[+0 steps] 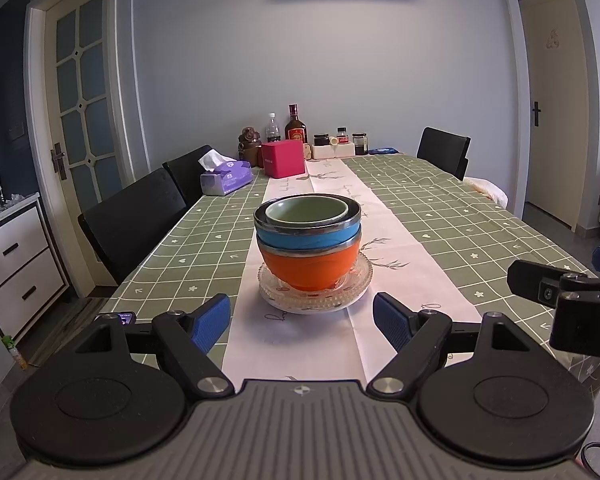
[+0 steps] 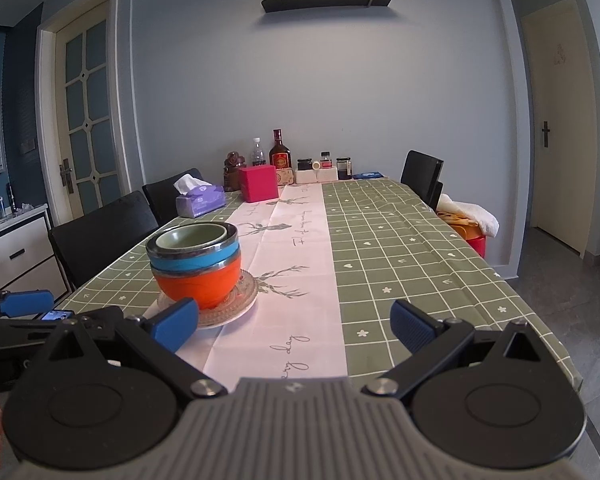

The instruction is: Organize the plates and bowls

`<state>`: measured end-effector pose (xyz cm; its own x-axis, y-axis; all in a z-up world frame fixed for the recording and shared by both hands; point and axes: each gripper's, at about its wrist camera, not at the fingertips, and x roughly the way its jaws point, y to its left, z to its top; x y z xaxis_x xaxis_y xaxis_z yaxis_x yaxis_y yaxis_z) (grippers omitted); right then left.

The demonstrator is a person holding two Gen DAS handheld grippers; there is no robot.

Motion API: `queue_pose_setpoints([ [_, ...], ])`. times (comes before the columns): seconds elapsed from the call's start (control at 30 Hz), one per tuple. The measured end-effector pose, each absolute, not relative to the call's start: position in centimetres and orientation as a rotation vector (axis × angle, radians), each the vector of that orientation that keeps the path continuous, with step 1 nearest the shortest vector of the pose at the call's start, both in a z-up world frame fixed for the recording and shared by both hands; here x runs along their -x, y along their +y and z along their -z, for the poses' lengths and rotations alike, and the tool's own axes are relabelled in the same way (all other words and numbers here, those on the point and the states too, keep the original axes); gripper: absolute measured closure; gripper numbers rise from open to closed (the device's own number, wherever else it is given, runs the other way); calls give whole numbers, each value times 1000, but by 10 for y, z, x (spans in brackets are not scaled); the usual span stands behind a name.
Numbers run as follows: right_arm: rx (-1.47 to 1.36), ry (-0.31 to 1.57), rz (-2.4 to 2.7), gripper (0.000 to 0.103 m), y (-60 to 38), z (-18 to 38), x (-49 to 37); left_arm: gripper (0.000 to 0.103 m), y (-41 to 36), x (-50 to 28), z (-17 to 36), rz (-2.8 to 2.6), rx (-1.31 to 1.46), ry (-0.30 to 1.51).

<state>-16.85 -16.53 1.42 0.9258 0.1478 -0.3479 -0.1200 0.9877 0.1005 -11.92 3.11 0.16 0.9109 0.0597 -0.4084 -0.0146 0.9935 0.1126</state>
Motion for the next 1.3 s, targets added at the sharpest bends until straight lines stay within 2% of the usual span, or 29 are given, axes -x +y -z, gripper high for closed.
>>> queue_pose_setpoints([
  [1.3,-146,390,-106,3,-172,-4,162,8,29,119,-1,-26,-119,416],
])
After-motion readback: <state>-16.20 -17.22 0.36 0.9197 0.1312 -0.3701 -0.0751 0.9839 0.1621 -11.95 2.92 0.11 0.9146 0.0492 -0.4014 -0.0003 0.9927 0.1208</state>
